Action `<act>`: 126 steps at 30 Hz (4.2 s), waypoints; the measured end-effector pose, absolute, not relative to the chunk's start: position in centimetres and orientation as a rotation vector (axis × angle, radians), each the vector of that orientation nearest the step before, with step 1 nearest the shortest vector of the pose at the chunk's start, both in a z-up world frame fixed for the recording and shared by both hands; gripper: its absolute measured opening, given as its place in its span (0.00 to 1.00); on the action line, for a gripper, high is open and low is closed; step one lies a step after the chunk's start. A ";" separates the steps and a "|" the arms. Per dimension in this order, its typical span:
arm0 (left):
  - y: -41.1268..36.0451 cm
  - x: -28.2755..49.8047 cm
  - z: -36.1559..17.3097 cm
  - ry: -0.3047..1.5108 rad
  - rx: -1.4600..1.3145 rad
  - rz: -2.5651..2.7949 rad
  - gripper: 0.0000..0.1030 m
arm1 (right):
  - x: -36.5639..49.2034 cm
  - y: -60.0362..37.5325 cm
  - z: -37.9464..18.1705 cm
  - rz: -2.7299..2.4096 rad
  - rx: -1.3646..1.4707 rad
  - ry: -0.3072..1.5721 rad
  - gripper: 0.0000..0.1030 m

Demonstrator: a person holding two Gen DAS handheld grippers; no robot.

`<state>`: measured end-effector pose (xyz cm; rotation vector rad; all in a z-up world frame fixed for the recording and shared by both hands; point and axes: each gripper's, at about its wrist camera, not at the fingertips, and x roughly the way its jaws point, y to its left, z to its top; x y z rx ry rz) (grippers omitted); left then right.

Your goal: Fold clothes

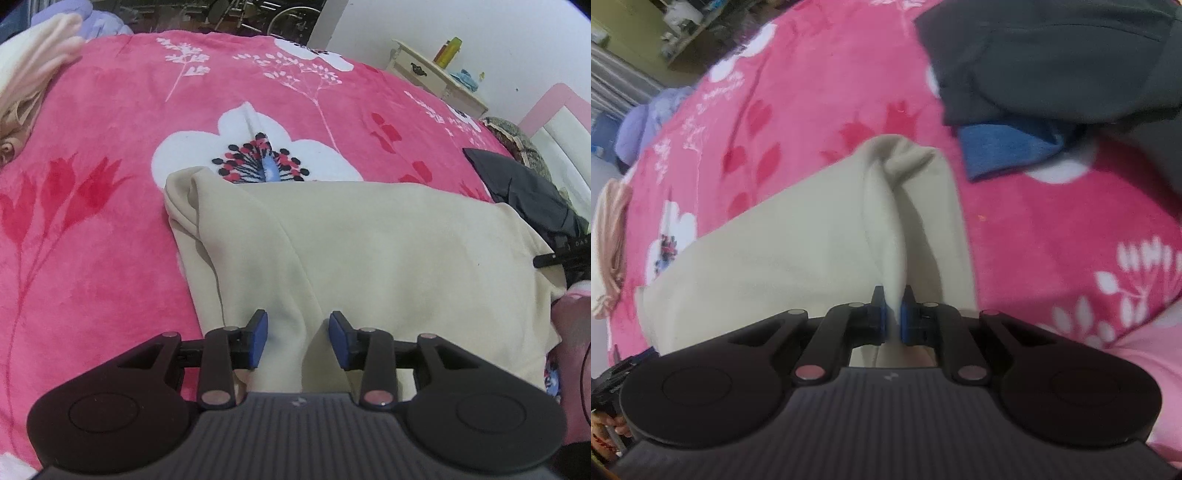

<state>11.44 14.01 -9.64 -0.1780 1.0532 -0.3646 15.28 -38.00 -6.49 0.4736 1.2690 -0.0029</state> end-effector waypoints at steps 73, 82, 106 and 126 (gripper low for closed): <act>8.0 6.5 -8.5 1.212 -0.250 -0.818 0.50 | 8.4 -32.7 -10.2 0.141 0.882 1.439 0.46; 6.7 5.6 -9.4 1.302 -0.187 -0.873 0.52 | 8.3 -32.7 -9.9 0.116 0.888 1.407 0.46; 7.3 6.9 -10.8 1.196 -0.402 -0.683 0.37 | 10.2 -31.5 -8.1 0.145 0.652 1.216 0.08; 6.9 5.7 -11.2 1.193 -0.339 -0.694 0.47 | 8.6 -25.2 0.8 0.428 0.134 1.188 0.44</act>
